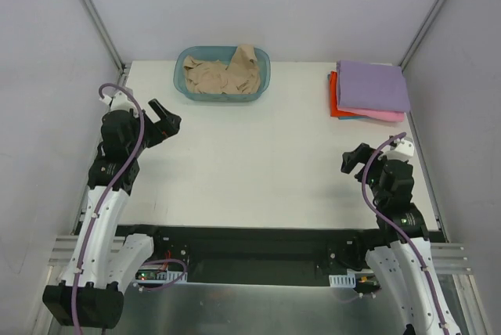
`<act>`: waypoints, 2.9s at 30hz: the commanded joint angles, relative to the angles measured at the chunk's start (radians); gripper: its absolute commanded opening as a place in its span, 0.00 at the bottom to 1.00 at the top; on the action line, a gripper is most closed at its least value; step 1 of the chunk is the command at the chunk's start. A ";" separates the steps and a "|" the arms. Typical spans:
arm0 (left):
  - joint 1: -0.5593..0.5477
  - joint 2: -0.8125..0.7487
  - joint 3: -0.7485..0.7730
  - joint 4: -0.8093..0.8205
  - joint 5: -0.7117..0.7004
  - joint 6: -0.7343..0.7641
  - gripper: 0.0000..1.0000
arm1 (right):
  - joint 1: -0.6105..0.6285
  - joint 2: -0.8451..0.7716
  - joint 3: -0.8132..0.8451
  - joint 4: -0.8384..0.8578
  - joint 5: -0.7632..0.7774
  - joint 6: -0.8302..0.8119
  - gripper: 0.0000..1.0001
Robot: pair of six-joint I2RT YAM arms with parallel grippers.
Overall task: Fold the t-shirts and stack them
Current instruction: Grab the tshirt from the pile, then move the tshirt to the center of the board
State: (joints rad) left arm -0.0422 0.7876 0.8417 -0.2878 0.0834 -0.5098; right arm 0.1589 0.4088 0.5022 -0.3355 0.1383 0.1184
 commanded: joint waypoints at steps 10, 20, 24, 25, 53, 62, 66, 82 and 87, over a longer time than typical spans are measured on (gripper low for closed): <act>0.002 0.421 0.425 0.019 0.035 0.077 0.99 | 0.007 0.078 0.064 0.018 -0.117 -0.059 0.97; -0.054 1.164 1.041 -0.040 0.213 0.195 0.99 | 0.007 0.122 0.045 0.033 -0.098 -0.068 0.97; -0.074 1.439 1.316 -0.138 0.201 0.192 0.99 | 0.007 0.153 0.056 0.018 -0.086 -0.069 0.97; -0.082 1.487 1.415 -0.163 0.199 0.183 0.99 | 0.007 0.153 0.055 0.018 -0.086 -0.071 0.97; -0.212 1.710 1.479 -0.185 0.059 0.243 0.00 | 0.005 0.113 0.052 0.007 -0.128 -0.083 0.97; -0.238 1.466 1.550 -0.182 0.127 0.278 0.00 | 0.008 0.059 0.039 0.012 -0.178 -0.088 0.97; -0.275 1.275 1.560 -0.182 0.073 0.306 0.00 | 0.005 0.056 0.045 0.003 -0.170 -0.083 0.97; -0.673 0.774 1.505 -0.151 0.095 0.433 0.00 | 0.007 -0.008 0.033 -0.005 -0.108 -0.062 0.97; -0.700 0.748 1.348 -0.119 0.032 0.448 0.00 | 0.007 -0.050 0.029 -0.037 0.050 -0.026 0.97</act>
State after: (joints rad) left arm -0.7284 1.4925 2.3173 -0.4423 0.1738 -0.0956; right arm 0.1596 0.3977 0.5179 -0.3653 0.0528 0.0597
